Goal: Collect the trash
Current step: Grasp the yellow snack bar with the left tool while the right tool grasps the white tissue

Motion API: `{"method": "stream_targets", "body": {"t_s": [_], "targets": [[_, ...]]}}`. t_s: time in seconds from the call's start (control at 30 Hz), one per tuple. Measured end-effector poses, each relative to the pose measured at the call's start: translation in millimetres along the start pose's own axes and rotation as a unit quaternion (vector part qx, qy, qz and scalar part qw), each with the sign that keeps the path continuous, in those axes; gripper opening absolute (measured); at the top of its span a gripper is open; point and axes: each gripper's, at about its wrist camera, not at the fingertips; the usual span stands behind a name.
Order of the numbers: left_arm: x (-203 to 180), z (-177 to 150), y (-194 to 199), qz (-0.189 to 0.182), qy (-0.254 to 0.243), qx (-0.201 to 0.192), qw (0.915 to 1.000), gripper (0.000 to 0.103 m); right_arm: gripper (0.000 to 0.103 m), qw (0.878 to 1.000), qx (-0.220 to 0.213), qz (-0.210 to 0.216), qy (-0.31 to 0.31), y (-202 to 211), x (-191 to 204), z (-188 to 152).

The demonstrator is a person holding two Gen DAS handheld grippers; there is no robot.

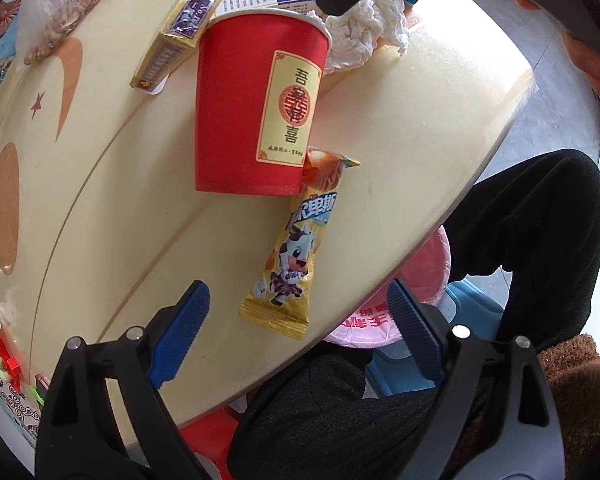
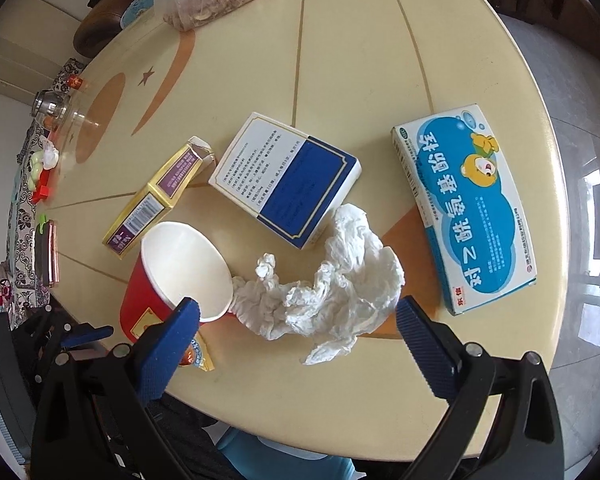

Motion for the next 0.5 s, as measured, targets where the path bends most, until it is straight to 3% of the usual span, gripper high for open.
{"method": "stream_targets", "body": {"t_s": [0.5], "targets": [[-8,2,-11,-0.007,0.009,-0.001,0.9999,0.088,0.096,0.999,0.008,-0.019,-0.027,-21,-9,11]]}}
Point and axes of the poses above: each gripper's, at about its wrist camera, not at the fingertips, and y roughly against the way its jaws point, x to its left, z to its top, and after that the axes turned 6 degrees about z, right-handed
